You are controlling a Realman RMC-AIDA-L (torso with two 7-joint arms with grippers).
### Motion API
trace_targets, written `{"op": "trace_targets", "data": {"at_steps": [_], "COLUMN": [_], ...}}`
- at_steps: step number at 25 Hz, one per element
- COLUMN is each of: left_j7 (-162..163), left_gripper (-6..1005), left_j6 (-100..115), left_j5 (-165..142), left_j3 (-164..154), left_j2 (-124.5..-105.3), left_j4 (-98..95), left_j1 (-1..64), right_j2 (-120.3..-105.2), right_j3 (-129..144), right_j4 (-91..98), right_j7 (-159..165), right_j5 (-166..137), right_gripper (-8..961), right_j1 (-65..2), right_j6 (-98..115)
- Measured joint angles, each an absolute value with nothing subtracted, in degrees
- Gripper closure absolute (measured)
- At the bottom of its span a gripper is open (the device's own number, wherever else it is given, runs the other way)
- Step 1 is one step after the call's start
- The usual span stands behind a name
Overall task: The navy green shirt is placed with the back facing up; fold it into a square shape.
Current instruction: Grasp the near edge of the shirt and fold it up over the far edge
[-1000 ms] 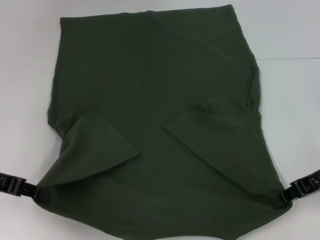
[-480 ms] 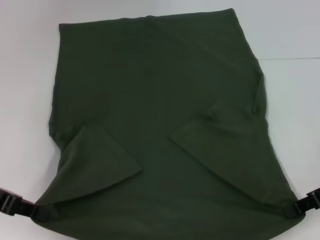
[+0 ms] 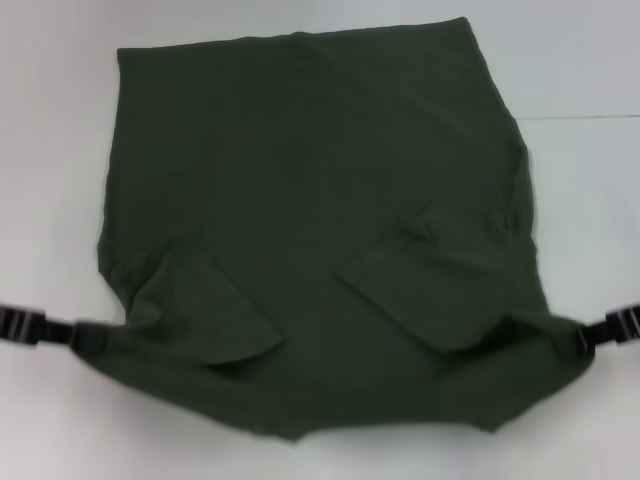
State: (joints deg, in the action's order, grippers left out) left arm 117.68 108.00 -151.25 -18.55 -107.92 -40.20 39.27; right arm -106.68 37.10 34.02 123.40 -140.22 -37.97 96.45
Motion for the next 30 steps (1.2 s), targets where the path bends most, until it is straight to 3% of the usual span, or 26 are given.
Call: {"op": "trace_targets", "data": {"at_steps": [13, 17, 30], "left_j7": [120.9, 120.4, 111.1], "left_gripper": [969, 969, 970], "left_j6": [90.5, 83.5, 60.8], "left_j5": [-140.8, -137.9, -132.1], "left_j3": [-18.0, -18.1, -18.3], "left_j2": [-108.34, -109.24, -112.36], "left_j4": [-37.5, -36.6, -29.1], "left_j1": [42.3, 43.2, 47.6], "right_j2": [-107.8, -108.29, -112.83], "right_j3": [28.4, 28.7, 28.9], "right_j4": [33.5, 33.5, 33.3], "right_j7": [125.5, 125.3, 120.1], "right_j5": [-134.7, -131.5, -123.6], "right_gripper": [895, 894, 894], "right_j1": [-41.9, -42.4, -43.9], "right_j6": [86.9, 81.1, 60.9]}}
